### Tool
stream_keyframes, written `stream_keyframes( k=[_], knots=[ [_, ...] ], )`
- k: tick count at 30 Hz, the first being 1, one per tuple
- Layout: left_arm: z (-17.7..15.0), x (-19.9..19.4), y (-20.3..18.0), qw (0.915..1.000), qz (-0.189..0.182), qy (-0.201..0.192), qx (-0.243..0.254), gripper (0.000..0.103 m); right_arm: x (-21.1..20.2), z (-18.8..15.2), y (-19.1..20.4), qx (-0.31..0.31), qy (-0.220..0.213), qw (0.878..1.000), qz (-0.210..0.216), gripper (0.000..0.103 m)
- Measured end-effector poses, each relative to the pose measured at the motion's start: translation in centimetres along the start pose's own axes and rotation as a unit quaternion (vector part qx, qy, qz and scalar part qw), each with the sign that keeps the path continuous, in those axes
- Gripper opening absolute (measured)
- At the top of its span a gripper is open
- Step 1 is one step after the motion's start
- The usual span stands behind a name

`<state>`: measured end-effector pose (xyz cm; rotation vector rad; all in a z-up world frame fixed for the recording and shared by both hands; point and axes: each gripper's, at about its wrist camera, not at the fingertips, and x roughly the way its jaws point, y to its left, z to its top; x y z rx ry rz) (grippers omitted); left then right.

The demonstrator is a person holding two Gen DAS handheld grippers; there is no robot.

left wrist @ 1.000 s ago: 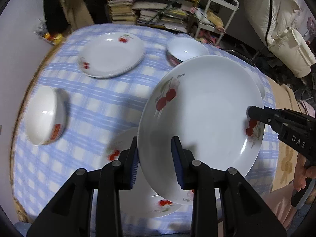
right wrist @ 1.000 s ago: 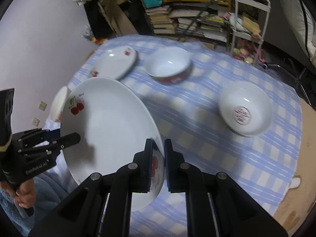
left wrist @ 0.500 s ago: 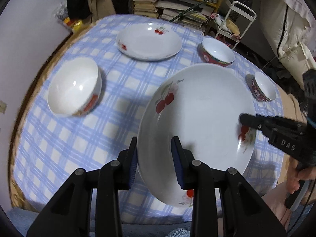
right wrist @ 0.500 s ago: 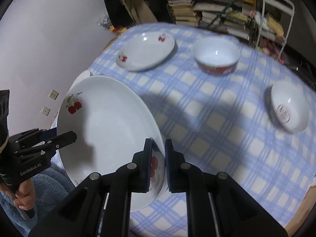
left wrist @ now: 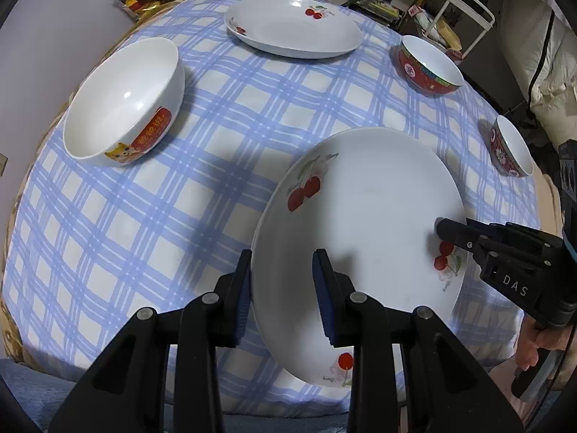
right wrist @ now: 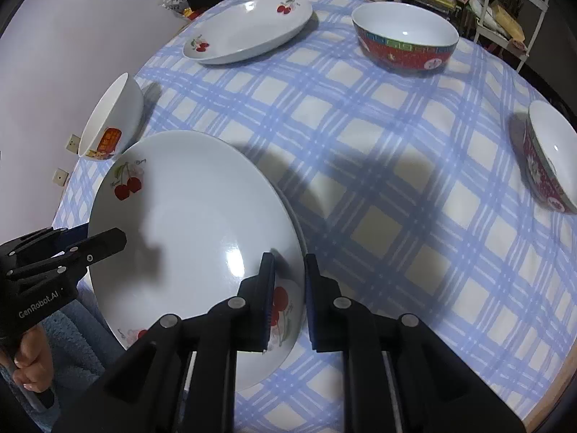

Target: Organize plates and bowls

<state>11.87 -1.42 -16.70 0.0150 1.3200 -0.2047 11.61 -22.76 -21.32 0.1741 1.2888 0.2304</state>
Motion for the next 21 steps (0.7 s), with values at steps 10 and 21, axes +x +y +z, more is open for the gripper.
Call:
stream_keyframes(
  k=[10,21],
  knots=[
    [0.2,1.7,0.3,0.9997,0.001,0.023,-0.006,0.031,0.8,0.1,0.4,-0.019,-0.008,1.000,-0.022,0.017],
    [0.4,3.0,0.5,0.9993,0.021,0.030,-0.012,0.025,1.8,0.2,0.8,-0.031,0.002,0.999,-0.033,0.016]
  ],
)
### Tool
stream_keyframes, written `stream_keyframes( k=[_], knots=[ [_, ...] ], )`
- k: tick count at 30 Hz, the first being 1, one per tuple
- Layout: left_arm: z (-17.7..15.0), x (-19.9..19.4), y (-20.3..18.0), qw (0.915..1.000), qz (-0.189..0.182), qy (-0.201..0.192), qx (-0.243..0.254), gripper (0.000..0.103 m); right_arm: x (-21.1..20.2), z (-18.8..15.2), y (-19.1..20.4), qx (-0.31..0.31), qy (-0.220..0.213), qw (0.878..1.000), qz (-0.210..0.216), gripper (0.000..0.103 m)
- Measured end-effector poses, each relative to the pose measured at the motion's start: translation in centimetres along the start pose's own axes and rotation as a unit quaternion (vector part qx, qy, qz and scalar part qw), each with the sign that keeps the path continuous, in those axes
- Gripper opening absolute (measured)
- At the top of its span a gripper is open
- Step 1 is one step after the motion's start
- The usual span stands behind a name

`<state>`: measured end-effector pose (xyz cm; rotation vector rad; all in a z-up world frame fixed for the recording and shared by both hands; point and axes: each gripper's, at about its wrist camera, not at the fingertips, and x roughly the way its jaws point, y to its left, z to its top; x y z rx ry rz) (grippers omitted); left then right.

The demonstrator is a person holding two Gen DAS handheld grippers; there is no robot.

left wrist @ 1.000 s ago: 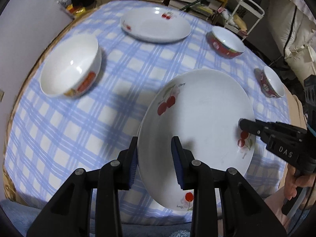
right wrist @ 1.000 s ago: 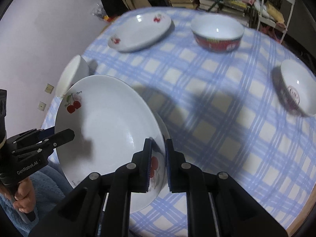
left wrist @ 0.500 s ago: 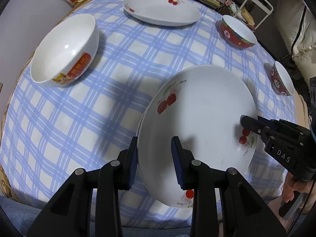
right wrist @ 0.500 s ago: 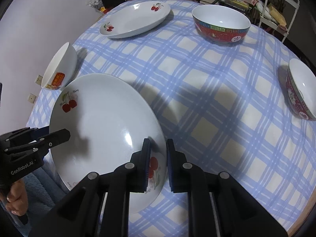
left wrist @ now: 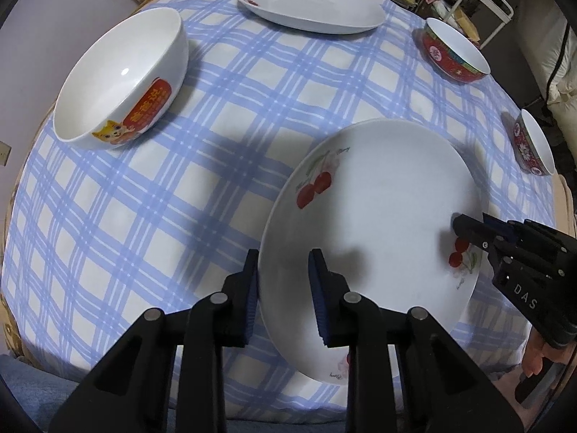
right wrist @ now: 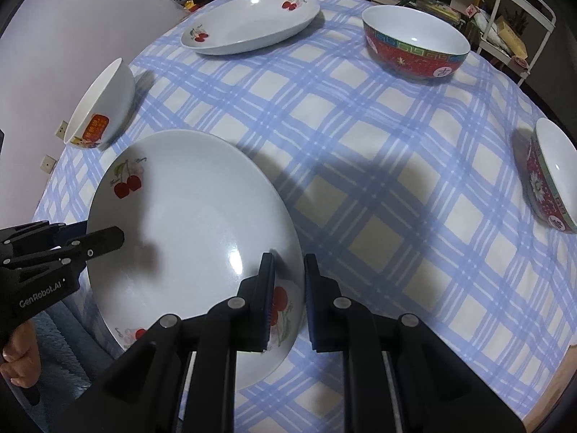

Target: Organize plates and bowls

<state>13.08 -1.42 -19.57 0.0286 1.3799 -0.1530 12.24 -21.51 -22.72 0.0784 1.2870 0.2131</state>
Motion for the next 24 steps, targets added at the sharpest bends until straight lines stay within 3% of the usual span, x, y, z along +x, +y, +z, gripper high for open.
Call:
stream_keyframes(
  k=[6,24],
  knots=[
    [0.1,1.1,0.6,0.9997,0.002,0.015,-0.018,0.019,0.2,0.1,0.4,-0.014,-0.001,1.000,-0.018,0.015],
    [0.1,1.6,0.6,0.9995,0.005,0.023,-0.020,0.020,0.6,0.2,0.3,-0.004,0.005,1.000,-0.010,0.016]
  ],
)
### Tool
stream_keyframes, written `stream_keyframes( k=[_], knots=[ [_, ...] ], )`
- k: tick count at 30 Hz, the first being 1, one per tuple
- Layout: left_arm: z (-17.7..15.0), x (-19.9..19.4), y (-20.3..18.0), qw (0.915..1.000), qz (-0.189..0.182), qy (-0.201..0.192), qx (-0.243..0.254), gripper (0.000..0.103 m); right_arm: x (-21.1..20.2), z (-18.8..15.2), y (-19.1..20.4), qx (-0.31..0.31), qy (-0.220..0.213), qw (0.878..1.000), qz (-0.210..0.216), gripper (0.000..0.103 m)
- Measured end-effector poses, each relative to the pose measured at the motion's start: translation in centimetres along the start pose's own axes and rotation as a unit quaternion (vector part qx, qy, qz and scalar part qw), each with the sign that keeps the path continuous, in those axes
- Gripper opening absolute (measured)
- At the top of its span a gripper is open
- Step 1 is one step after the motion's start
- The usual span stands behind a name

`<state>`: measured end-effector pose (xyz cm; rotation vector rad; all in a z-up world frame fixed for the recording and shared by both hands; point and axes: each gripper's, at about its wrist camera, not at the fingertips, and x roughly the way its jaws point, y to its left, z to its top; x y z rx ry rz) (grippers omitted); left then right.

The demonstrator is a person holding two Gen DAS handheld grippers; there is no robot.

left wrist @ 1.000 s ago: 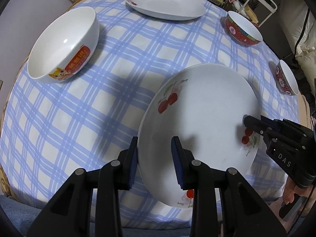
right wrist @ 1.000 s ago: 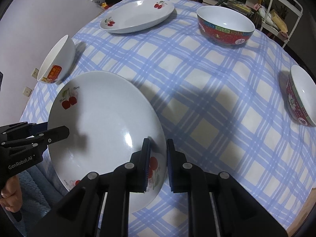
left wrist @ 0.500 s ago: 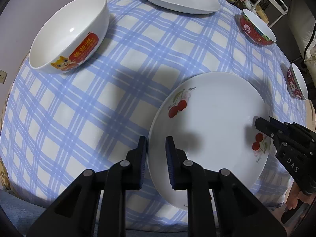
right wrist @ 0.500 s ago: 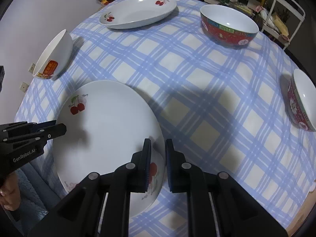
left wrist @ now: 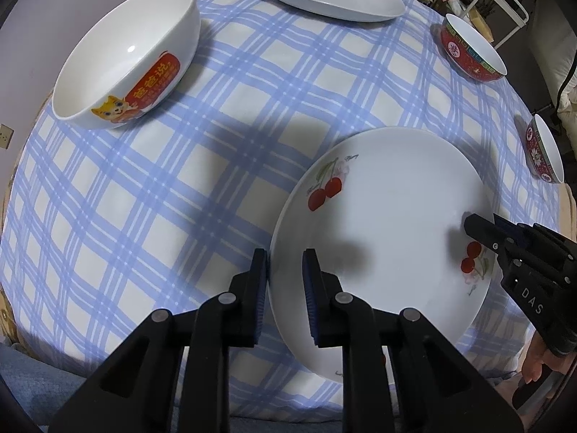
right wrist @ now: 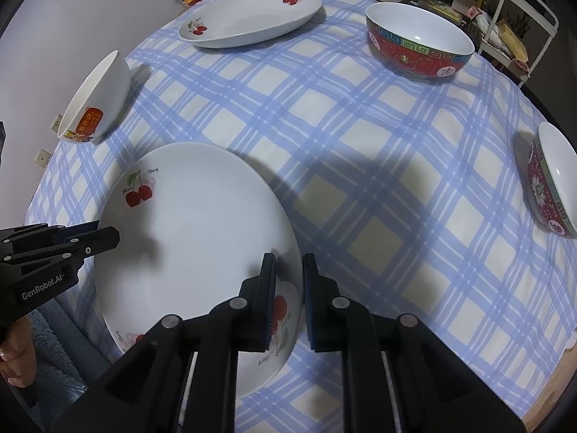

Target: Organize plates and bowls

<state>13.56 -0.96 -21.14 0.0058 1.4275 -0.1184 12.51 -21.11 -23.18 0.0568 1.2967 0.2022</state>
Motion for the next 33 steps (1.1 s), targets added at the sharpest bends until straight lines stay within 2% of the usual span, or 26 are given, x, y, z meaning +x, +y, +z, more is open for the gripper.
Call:
stream_keyframes(
  k=[6,8,14,21,23,25,26,28,30,32,33],
  knots=[
    [-0.3,-0.9,-0.1,0.9999,-0.001,-0.011,-0.001,0.023,-0.3,0.1,-0.1,0.002,-0.003,1.000,-0.006,0.016],
    [-0.2,-0.9,0.1,1.0000,-0.005,-0.004,-0.005,0.023,-0.6,0.2,-0.2,0.003,-0.009,1.000,-0.007,0.016],
    [-0.4,-1.2,0.9,0.9998,0.008,-0.004,-0.016,0.024,-1.1,0.1,-0.4,0.009,-0.017,1.000,-0.009,0.016],
    [-0.3,-4.2,1.1,0.9986,0.010,-0.050,-0.014,0.026,-4.0,0.4,-0.6,0.011,-0.078,0.997,-0.003,0.016],
    [0.0,-5.0,1.3,0.9979,0.010,-0.062,-0.016,0.027,-5.2,0.8,-0.7,0.014,-0.101,0.995,0.002,0.021],
    [0.6,-6.3,1.3,0.9964,0.015,-0.082,-0.017,0.030,-6.4,1.1,-0.7,0.018,-0.127,0.992,-0.002,0.039],
    [1.0,-6.9,1.2,0.9956,0.019,-0.091,-0.011,0.032,-7.2,1.4,-0.8,0.022,-0.145,0.989,-0.007,0.043],
    [1.7,-8.0,0.8,0.9940,0.025,-0.107,-0.001,0.042,-8.3,1.8,-1.1,0.030,-0.173,0.984,-0.010,0.049],
    [2.4,-9.3,0.4,0.9911,0.036,-0.128,0.010,0.047,-9.0,2.6,-1.4,0.038,-0.195,0.980,-0.015,0.055],
    [3.2,-10.3,0.6,0.9898,0.038,-0.137,0.013,0.060,-9.5,3.4,-1.8,0.045,-0.213,0.975,-0.034,0.062],
    [3.9,-10.7,0.7,0.9894,0.037,-0.140,0.013,0.069,-9.5,3.8,-2.0,0.047,-0.219,0.974,-0.046,0.069]
  ],
)
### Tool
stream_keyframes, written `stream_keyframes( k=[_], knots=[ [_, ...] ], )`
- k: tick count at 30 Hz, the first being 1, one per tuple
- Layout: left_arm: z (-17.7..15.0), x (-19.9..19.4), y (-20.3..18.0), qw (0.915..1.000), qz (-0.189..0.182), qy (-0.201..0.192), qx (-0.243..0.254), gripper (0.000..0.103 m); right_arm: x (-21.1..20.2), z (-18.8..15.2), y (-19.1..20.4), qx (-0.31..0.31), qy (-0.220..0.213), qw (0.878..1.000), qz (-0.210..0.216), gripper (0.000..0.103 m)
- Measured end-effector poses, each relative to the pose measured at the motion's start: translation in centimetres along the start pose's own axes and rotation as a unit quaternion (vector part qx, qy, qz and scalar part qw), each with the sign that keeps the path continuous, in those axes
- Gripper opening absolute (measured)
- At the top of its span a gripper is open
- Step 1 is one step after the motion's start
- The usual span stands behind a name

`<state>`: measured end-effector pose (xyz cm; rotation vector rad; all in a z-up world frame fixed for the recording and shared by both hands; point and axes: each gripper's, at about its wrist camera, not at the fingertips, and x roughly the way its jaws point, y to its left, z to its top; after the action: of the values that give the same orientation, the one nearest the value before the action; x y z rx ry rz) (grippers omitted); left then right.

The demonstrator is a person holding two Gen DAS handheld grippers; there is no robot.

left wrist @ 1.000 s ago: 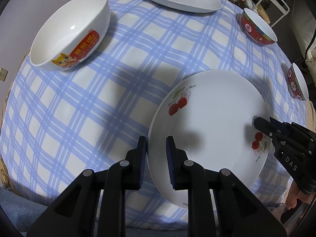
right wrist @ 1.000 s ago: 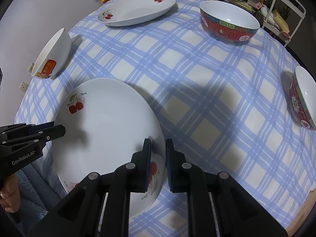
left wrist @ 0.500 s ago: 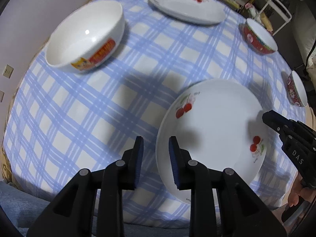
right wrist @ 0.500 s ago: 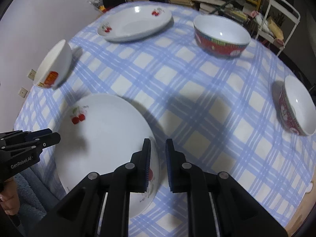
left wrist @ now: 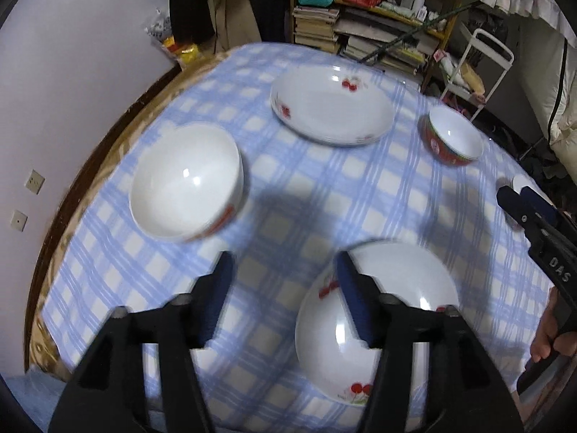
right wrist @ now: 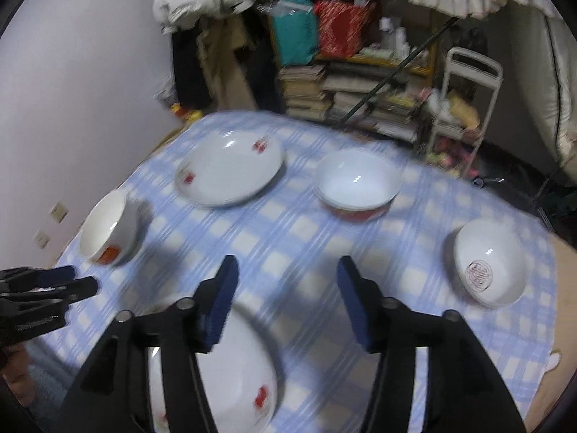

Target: Organize plates and bowls

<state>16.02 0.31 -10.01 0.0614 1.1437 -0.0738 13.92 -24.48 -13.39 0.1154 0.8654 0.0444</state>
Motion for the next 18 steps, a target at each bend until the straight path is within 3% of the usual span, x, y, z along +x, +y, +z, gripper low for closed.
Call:
stream_keyframes(
  k=[3,6,18],
  knots=[
    [1.9,0.0,0.0,1.0000,0.003,-0.005,0.008,0.077,0.7,1.4,-0.6,-0.001,-0.018,1.000,-0.011,0.091],
    [4.2,0.4,0.0,0.9998,0.012,-0.013,0.012,0.082,1.2,2.3,-0.9,-0.008,-0.036,0.999,-0.006,0.100],
    [12.3,5.7,4.6,0.9983,0.017,-0.020,-0.052,0.085,6.5,8.5,0.2,-0.035,-0.037,0.999,0.012,0.102]
  ],
)
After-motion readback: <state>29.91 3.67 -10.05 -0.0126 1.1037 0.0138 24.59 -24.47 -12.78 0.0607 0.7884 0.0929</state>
